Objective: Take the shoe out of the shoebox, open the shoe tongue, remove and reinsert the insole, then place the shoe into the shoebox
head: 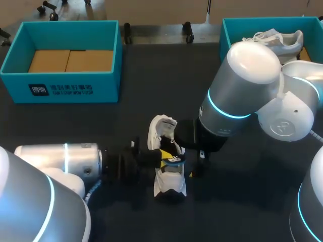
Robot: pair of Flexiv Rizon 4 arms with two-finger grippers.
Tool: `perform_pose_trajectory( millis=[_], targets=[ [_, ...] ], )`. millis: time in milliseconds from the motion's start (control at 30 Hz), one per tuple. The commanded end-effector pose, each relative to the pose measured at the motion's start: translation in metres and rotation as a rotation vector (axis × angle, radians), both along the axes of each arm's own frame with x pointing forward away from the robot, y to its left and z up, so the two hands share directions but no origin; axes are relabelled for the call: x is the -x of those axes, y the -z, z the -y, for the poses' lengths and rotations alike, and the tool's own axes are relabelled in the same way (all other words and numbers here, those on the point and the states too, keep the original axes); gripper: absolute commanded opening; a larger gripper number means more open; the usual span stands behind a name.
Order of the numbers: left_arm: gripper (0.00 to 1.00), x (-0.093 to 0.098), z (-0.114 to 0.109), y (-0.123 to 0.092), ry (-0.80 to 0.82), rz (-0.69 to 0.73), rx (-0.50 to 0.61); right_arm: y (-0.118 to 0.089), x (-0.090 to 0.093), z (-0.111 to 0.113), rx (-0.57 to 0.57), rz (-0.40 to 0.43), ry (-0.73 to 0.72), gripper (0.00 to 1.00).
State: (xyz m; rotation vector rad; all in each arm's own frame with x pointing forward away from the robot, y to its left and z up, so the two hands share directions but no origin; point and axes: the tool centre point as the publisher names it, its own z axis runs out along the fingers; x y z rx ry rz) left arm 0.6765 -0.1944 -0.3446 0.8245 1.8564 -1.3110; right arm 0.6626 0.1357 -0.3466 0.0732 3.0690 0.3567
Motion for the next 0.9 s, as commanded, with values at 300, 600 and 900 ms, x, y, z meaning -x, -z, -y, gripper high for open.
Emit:
perform_pose_trajectory(
  millis=[300, 600, 900],
  targets=[
    [0.44, 0.012, -0.003, -0.012, 0.053, -0.109, 0.050, 0.001, 0.001, 0.000, 0.000, 0.003, 0.001, 1.00],
    [0.38, 0.028, -0.001, -0.025, 0.112, -0.137, 0.077, 0.001, 0.001, 0.000, 0.000, 0.003, 0.001, 1.00],
    [0.00, 0.033, 0.008, -0.016, 0.147, -0.119, 0.032, 0.001, 0.001, 0.000, 0.000, 0.003, 0.001, 1.00]
  ],
)
